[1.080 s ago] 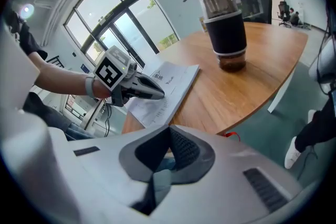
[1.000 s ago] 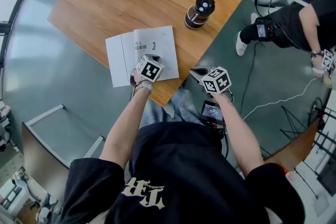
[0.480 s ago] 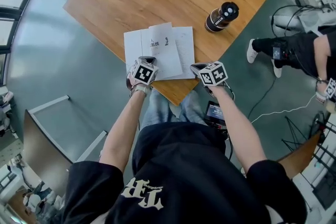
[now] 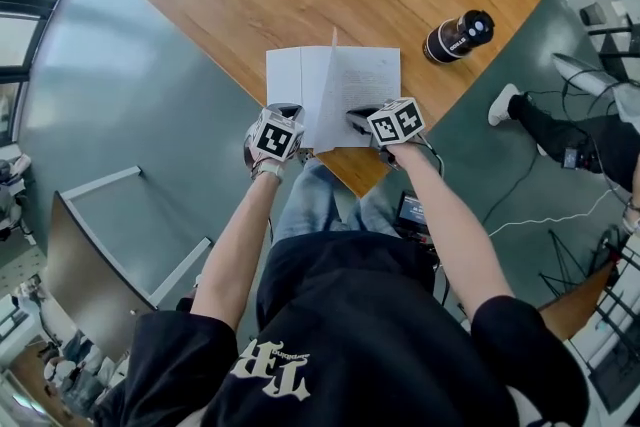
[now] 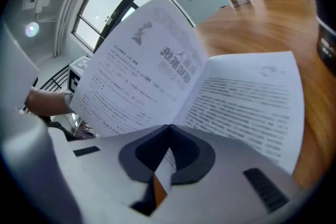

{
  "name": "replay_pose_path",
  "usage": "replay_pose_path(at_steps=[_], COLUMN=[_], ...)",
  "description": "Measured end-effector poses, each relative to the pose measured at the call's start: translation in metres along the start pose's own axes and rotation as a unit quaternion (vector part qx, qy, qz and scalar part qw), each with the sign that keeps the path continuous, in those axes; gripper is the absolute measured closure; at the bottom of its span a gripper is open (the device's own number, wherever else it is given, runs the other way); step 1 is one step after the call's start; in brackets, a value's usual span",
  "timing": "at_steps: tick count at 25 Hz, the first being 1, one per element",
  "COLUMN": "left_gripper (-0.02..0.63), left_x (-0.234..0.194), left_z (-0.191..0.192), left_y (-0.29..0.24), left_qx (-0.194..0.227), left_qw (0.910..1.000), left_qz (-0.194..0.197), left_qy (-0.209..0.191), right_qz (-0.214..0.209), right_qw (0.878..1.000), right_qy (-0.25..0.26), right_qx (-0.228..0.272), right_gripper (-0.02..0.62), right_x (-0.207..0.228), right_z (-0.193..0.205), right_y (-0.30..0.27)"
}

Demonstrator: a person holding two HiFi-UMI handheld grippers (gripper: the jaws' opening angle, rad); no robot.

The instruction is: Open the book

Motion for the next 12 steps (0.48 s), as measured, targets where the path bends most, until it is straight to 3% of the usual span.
replay_pose_path(at_steps=[5,12], left_gripper=[0.6,0.6], left_x=[-0.035,-0.079], left_z=[0.024,0.06], left_y=[0.021,0.051], left_qx=[-0.003,0.011], left_qw=[0.9997,0.9974], left_qz=[-0.016,-0.034], left_qy=[0.02,0.062], right_qz=[-0.015,-0.001], right_qw=[1.0,0.999], right_qy=[0.018,0.033], right_qx=[-0.016,-0.042], right_gripper=[0.606,0.606], right_x=[-0.022,-0.041], right_z=[-0.016,-0.02], right_y=[-0.04,-0.076])
Point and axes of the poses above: the fingertips, and each gripper's own axes: y backward along the fingers, x to its right, z out of its underside, the point moved 6 cm from there along y, backward along the fingers, and after that the axes turned 8 degrees about -z, right-handed, at the moved point
